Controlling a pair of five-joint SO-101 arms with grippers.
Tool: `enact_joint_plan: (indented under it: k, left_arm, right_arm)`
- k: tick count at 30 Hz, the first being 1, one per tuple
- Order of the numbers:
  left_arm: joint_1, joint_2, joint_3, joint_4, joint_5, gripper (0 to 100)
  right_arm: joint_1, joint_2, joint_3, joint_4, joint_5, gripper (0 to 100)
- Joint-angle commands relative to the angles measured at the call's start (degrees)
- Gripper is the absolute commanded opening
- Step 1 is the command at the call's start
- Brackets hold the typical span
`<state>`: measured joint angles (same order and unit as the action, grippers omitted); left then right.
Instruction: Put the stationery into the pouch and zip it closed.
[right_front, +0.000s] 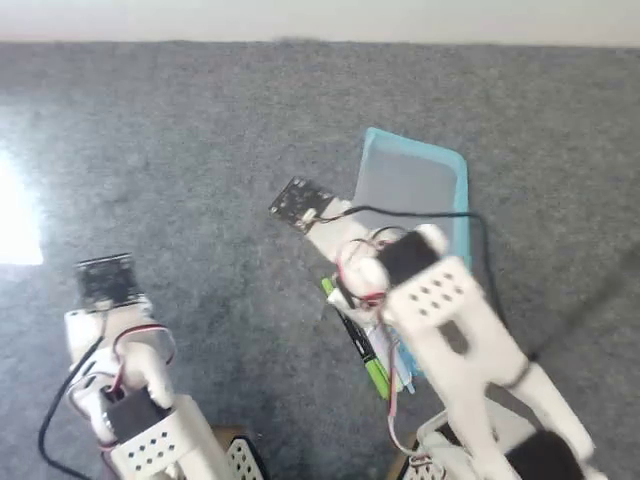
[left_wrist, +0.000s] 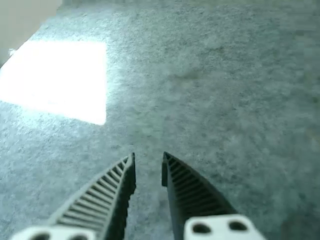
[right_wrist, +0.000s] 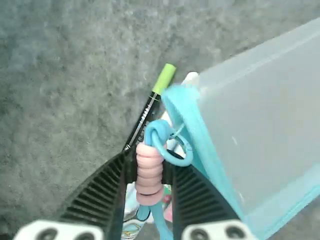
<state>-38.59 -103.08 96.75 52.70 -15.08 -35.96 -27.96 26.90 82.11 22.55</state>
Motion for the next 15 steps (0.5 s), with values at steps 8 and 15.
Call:
enact_joint_plan:
  k: [8,15]
  left_arm:
    - [29.1,-0.8,-23.8,17.2,-1.8,21]
    - [38.7,1.3,-30.5,16.5,8.3,28]
  right_arm:
    - [4.6,0.4,-23.1,11.0,3.5,0.6]
    - [4.4,4.1,-24.2,10.4,3.3,0.6]
